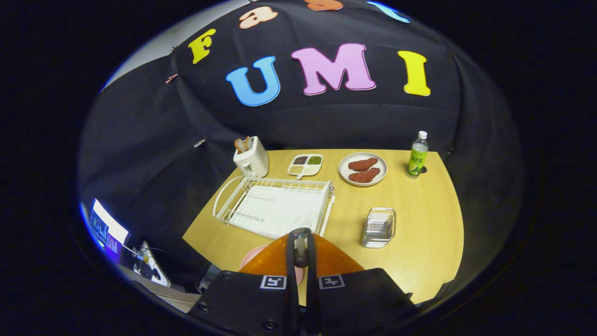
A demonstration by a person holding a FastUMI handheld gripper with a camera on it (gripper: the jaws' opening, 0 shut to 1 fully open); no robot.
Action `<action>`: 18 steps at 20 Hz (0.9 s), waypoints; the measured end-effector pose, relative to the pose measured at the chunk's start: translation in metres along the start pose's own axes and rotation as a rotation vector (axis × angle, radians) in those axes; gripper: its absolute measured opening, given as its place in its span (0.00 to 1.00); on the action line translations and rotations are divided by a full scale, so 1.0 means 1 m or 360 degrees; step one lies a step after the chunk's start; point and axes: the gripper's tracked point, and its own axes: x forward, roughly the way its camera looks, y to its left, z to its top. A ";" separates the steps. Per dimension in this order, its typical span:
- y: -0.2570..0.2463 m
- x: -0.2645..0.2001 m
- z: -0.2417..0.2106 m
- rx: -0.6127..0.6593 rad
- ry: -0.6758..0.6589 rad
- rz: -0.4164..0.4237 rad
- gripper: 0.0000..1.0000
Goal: Take the plate from the dish rack, then take the spoon from the basket and place it into the plate.
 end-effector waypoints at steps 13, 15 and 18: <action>0.101 0.131 -0.132 -0.0254 0.0217 0.0240 0.10; 0.101 0.137 -0.143 -0.0266 0.0203 0.0266 0.10; 0.095 0.134 -0.152 -0.0230 0.0215 0.0324 0.10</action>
